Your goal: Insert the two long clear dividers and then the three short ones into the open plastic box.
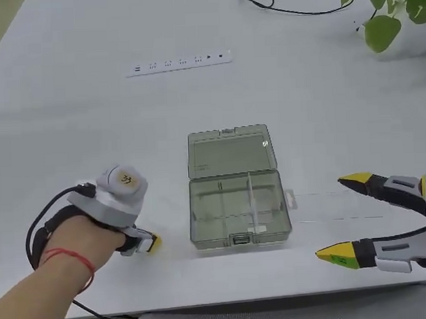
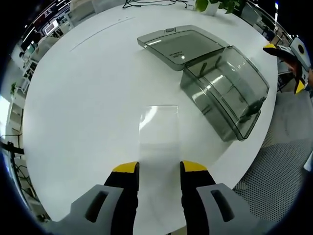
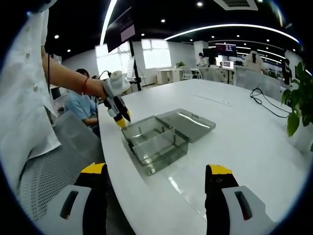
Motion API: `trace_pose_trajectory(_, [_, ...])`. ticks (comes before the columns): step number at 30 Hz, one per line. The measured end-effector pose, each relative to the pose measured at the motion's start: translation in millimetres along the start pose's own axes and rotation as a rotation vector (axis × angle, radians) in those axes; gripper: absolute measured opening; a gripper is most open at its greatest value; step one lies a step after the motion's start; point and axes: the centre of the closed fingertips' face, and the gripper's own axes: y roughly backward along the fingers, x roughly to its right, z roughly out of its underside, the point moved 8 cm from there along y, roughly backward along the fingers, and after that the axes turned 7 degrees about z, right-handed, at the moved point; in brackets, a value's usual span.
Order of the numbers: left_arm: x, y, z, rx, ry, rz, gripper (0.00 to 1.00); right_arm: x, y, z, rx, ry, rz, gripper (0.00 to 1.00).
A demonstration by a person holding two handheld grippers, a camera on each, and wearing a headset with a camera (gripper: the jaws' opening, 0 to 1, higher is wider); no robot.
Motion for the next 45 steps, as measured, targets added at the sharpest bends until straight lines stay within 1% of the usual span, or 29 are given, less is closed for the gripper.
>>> trace_pose_trajectory(3, [-0.4,0.2,-0.5,-0.004,-0.004,0.009,0.32,-0.5,0.5,1.1,-0.003,-0.004,0.0,0.83])
trace_pose_trajectory(8, [-0.1,1.3,0.5,0.013,0.021,0.038,0.31,-1.6,1.4,1.6,-0.008,-0.005,0.004,0.82])
trace_pose_trajectory(11, [0.8,2.4,2.1,0.03,0.051,0.054,0.31,-2.3,1.5,1.2,-0.009,-0.007,0.005,0.82])
trace_pose_trajectory(13, [1.0,3.4,3.9,0.054,0.088,0.072,0.31,-2.9,1.6,0.9,-0.014,-0.004,0.006,0.82])
trace_pose_trajectory(17, [2.1,4.9,7.0,0.087,0.128,0.11,0.3,-4.6,1.5,-1.4,-0.019,-0.004,0.007,0.82])
trace_pose_trajectory(18, [2.3,5.2,8.2,0.104,0.151,0.119,0.3,-5.2,1.4,-2.1,-0.022,-0.005,0.008,0.82])
trace_pose_trajectory(20, [4.2,7.3,12.2,0.113,0.166,0.121,0.3,-7.1,1.1,-4.4,-0.021,-0.003,0.008,0.82])
trace_pose_trajectory(21, [4.9,7.9,12.7,0.124,0.177,0.126,0.3,-8.1,0.5,-5.9,-0.025,-0.003,0.008,0.82])
trace_pose_trajectory(22, [5.8,9.7,13.1,0.147,0.204,0.139,0.3,-8.9,0.2,-6.8,-0.029,-0.005,0.008,0.82])
trace_pose_trajectory(28, [8.9,23.0,16.1,0.21,0.242,0.162,0.3,-12.3,-2.8,-16.4,-0.036,0.008,0.004,0.81])
trace_pose_trajectory(31, [10.3,31.4,13.1,0.262,0.265,0.178,0.3,-13.5,-4.3,-22.1,-0.038,0.004,0.006,0.81])
trace_pose_trajectory(33, [12.4,36.9,10.8,0.29,0.268,0.186,0.3,-14.1,-5.6,-27.3,-0.034,0.002,0.007,0.81])
trace_pose_trajectory(34, [12.9,38.0,10.2,0.296,0.269,0.189,0.3,-15.0,-6.6,-30.4,-0.036,-0.002,0.007,0.81])
trace_pose_trajectory(37, [17.6,45.9,5.0,0.344,0.27,0.208,0.3,-17.4,-8.8,-37.6,-0.037,-0.009,0.01,0.8])
trace_pose_trajectory(40, [23.0,52.3,0.5,0.381,0.27,0.231,0.3,-21.3,-11.6,-45.0,-0.042,-0.035,0.009,0.79])
trace_pose_trajectory(43, [28.3,56.9,-4.2,0.414,0.266,0.252,0.3,-26.3,-14.5,-53.2,-0.031,-0.052,0.011,0.77])
trace_pose_trajectory(44, [30.7,58.7,-6.0,0.426,0.264,0.26,0.3,-28.3,-15.8,-56.6,-0.033,-0.079,0.017,0.76])
trace_pose_trajectory(45, [32.4,59.7,-7.7,0.436,0.261,0.266,0.3,-30.0,-17.1,-61.3,-0.019,-0.096,0.019,0.74])
